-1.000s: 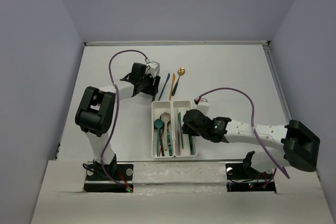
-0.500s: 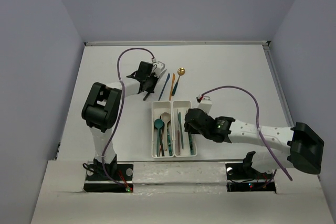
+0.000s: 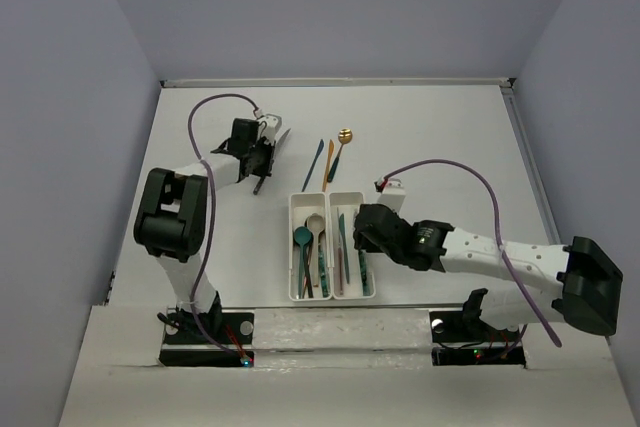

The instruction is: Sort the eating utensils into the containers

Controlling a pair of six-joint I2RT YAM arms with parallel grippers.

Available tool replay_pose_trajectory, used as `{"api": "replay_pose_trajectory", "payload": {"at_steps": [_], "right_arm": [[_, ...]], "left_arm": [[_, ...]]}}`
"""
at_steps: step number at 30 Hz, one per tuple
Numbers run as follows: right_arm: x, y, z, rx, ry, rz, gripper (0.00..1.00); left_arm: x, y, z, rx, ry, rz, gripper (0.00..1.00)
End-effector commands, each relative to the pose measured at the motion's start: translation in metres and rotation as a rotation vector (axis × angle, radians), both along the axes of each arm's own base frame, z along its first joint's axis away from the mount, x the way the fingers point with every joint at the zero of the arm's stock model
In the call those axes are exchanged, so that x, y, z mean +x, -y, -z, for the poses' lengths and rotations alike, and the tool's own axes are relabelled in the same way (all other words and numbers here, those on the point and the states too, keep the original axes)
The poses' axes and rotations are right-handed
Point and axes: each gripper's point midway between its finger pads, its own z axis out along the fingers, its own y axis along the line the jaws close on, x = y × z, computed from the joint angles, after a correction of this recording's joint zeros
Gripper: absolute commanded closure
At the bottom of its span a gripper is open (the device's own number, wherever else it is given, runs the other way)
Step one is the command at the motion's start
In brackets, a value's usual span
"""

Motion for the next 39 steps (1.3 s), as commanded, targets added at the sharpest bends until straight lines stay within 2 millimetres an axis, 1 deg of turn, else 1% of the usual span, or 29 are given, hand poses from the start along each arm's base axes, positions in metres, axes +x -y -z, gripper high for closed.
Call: {"api": "replay_pose_trajectory", "payload": {"at_steps": [1,2,3,4,5,6,7,8,9,10,11,12,13,14,15,17,18,19,20,21,22,24,25,29,30,33,35,38,39], "right_arm": [[0.011,-0.017,-0.044,0.051,0.097,-0.053,0.55],[0.014,-0.021,-0.055,0.044,0.132,-0.088,0.55],[0.018,-0.029,-0.069,0.074,0.174,-0.110,0.50],[0.021,-0.032,-0.080,0.056,0.223,-0.162,0.45],[0.024,-0.040,-0.098,0.079,0.268,-0.192,0.41],[0.026,-0.055,-0.117,0.132,0.318,-0.239,0.32],[0.037,-0.056,-0.125,0.104,0.359,-0.271,0.27],[0.041,-0.061,-0.140,0.130,0.391,-0.287,0.23],[0.048,-0.076,-0.160,0.169,0.408,-0.319,0.16],[0.055,-0.082,-0.170,0.177,0.410,-0.328,0.13],[0.064,-0.101,-0.188,0.203,0.421,-0.356,0.07],[0.069,-0.112,-0.197,0.213,0.435,-0.370,0.06],[0.074,-0.122,-0.203,0.206,0.455,-0.389,0.05],[0.079,-0.132,-0.209,0.220,0.464,-0.393,0.04],[0.093,-0.149,-0.216,0.222,0.485,-0.406,0.03],[0.103,-0.168,-0.217,0.222,0.492,-0.420,0.03],[0.111,-0.181,-0.200,0.197,0.469,-0.425,0.06],[0.117,-0.188,-0.213,0.219,0.490,-0.412,0.08],[0.121,-0.192,-0.212,0.220,0.488,-0.400,0.10],[0.126,-0.194,-0.210,0.219,0.485,-0.383,0.15],[0.132,-0.195,-0.206,0.222,0.478,-0.366,0.16],[0.132,-0.198,-0.210,0.250,0.482,-0.364,0.21],[0.130,-0.199,-0.216,0.271,0.491,-0.370,0.25],[0.131,-0.192,-0.210,0.253,0.497,-0.353,0.31],[0.129,-0.192,-0.205,0.244,0.492,-0.366,0.31],[0.129,-0.191,-0.199,0.242,0.483,-0.361,0.32],[0.131,-0.191,-0.194,0.234,0.480,-0.351,0.34],[0.138,-0.193,-0.187,0.217,0.477,-0.326,0.38],[0.143,-0.193,-0.181,0.211,0.468,-0.321,0.41]], "left_arm": [[0.013,0.008,-0.081,-0.169,0.172,0.005,1.00],[0.012,0.009,-0.091,-0.197,0.182,0.000,1.00],[0.010,0.011,-0.111,-0.235,0.215,0.016,1.00],[0.008,0.013,-0.121,-0.260,0.228,0.020,1.00],[0.006,0.014,-0.130,-0.281,0.239,0.025,1.00],[0.000,0.019,-0.151,-0.321,0.270,0.044,1.00],[-0.003,0.021,-0.160,-0.335,0.285,0.057,1.00],[-0.007,0.024,-0.171,-0.373,0.291,0.055,1.00],[-0.015,0.026,-0.189,-0.415,0.317,0.055,1.00],[-0.021,0.030,-0.198,-0.448,0.324,0.064,1.00],[-0.026,0.031,-0.203,-0.475,0.335,0.064,1.00],[-0.036,0.033,-0.222,-0.526,0.359,0.069,1.00],[-0.042,0.034,-0.221,-0.548,0.354,0.065,1.00],[-0.046,0.035,-0.234,-0.572,0.381,0.070,1.00],[-0.055,0.037,-0.246,-0.609,0.405,0.081,1.00],[-0.063,0.038,-0.256,-0.641,0.422,0.090,1.00],[-0.066,0.038,-0.258,-0.654,0.428,0.087,1.00],[-0.072,0.039,-0.265,-0.680,0.437,0.087,1.00],[-0.075,0.039,-0.267,-0.690,0.438,0.087,1.00],[-0.077,0.039,-0.270,-0.702,0.442,0.086,1.00],[-0.081,0.039,-0.274,-0.713,0.450,0.091,1.00],[-0.084,0.040,-0.276,-0.731,0.446,0.086,1.00],[-0.085,0.039,-0.277,-0.737,0.446,0.086,1.00],[-0.084,0.040,-0.278,-0.753,0.439,0.077,1.00],[-0.083,0.040,-0.278,-0.754,0.443,0.076,1.00],[-0.080,0.039,-0.277,-0.759,0.443,0.068,1.00],[-0.082,0.042,-0.276,-0.775,0.430,0.073,1.00],[-0.086,0.043,-0.277,-0.790,0.421,0.082,1.00],[-0.088,0.043,-0.278,-0.793,0.417,0.083,1.00]]}}
